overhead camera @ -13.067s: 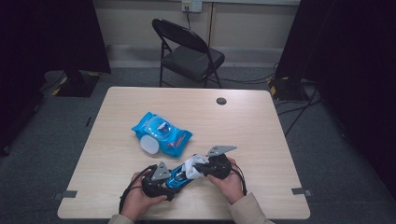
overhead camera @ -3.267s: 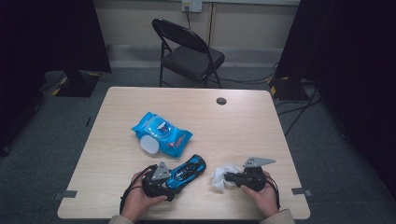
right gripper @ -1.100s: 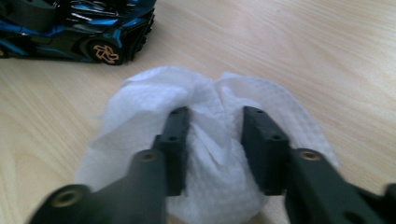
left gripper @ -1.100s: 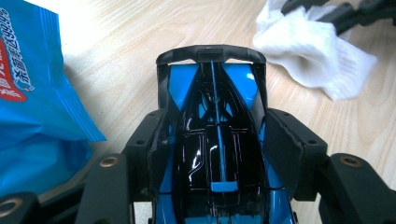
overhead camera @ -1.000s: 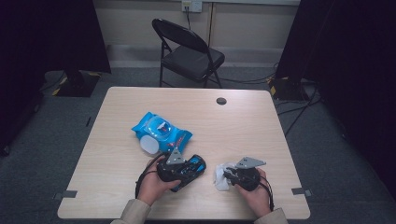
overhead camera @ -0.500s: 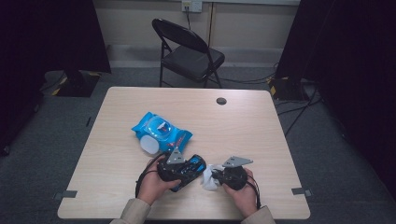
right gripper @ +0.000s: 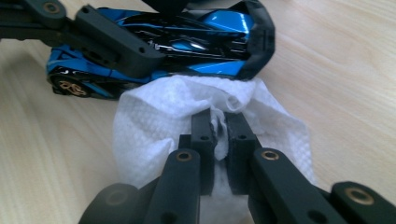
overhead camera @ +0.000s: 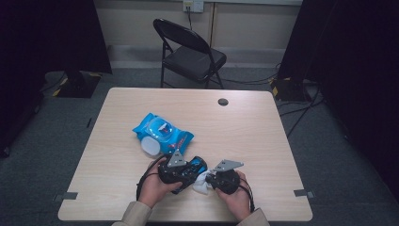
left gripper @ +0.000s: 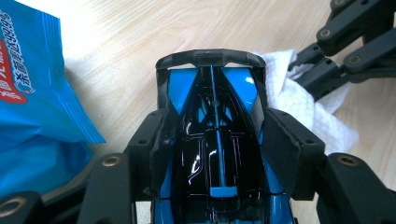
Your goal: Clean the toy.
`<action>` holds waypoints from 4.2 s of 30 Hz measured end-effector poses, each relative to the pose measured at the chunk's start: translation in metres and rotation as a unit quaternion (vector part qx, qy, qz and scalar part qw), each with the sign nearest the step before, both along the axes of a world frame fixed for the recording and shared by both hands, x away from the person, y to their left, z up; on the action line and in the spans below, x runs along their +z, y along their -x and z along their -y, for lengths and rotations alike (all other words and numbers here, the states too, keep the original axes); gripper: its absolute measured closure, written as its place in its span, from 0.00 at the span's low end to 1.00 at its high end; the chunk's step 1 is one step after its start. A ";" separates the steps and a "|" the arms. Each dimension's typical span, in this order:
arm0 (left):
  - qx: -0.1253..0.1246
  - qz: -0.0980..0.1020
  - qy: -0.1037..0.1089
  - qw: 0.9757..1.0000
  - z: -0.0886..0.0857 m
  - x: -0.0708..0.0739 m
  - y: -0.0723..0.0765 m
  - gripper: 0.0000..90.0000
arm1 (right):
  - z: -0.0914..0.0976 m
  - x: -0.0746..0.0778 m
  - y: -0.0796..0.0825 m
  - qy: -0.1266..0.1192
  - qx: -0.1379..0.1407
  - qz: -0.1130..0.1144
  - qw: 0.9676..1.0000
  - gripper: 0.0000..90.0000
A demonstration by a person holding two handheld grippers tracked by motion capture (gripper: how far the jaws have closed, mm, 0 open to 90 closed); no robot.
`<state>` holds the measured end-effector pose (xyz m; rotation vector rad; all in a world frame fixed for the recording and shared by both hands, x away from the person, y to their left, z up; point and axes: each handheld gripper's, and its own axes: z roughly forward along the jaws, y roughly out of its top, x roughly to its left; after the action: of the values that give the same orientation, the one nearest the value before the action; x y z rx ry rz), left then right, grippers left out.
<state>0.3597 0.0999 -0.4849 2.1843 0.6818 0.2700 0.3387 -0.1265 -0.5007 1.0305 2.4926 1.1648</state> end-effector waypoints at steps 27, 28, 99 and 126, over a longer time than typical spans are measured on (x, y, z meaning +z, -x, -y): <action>0.007 -0.001 0.003 1.000 -0.002 0.000 0.002 0.48 | -0.040 -0.001 0.021 -0.011 0.058 -0.013 0.998 0.95; 0.006 0.000 0.002 1.000 -0.002 0.000 0.002 0.48 | -0.042 0.000 0.021 -0.009 0.059 -0.011 0.998 0.95; 0.009 0.002 0.008 1.000 -0.005 -0.001 0.005 0.48 | 0.014 0.009 -0.010 -0.029 -0.008 -0.002 1.000 0.95; 0.010 0.006 0.008 1.000 -0.006 -0.002 0.006 0.48 | -0.026 0.001 0.008 -0.005 0.050 -0.024 0.998 0.95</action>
<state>0.3536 0.1055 -0.4867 2.1590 0.6968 0.2875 0.3305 -0.1003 -0.5000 0.9565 2.6060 1.1961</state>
